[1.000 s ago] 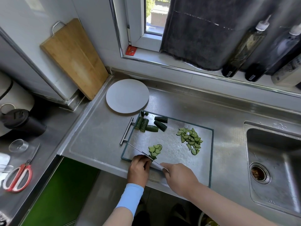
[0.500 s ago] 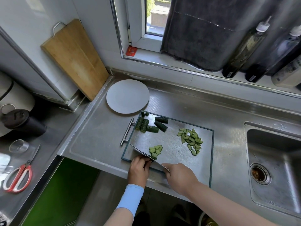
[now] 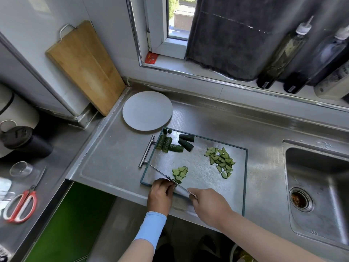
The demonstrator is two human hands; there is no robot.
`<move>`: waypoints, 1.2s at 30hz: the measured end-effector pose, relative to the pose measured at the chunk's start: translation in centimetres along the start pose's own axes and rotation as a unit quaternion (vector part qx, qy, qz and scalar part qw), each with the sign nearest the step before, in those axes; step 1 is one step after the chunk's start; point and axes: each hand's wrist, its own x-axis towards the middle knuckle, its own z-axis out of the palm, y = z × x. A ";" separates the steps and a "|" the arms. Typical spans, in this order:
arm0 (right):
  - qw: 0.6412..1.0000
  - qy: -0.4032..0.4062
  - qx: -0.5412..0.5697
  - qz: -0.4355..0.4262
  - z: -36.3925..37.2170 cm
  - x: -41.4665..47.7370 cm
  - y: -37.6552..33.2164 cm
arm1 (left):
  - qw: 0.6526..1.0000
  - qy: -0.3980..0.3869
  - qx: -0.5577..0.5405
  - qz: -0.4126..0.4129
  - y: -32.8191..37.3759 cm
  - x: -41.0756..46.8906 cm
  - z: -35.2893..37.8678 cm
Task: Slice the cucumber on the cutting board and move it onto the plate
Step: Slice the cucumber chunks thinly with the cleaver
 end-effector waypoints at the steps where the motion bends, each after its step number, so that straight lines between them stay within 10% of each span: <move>1: 1.000 0.001 -0.002 -0.002 0.0 0.0 0.0 | 1.000 0.002 -0.003 0.001 0.0 0.0 0.0; 36: 1.000 0.005 -0.009 -0.008 0.4 0.0 0.0 | 1.000 -0.005 -0.009 -0.011 0.1 -0.2 -0.3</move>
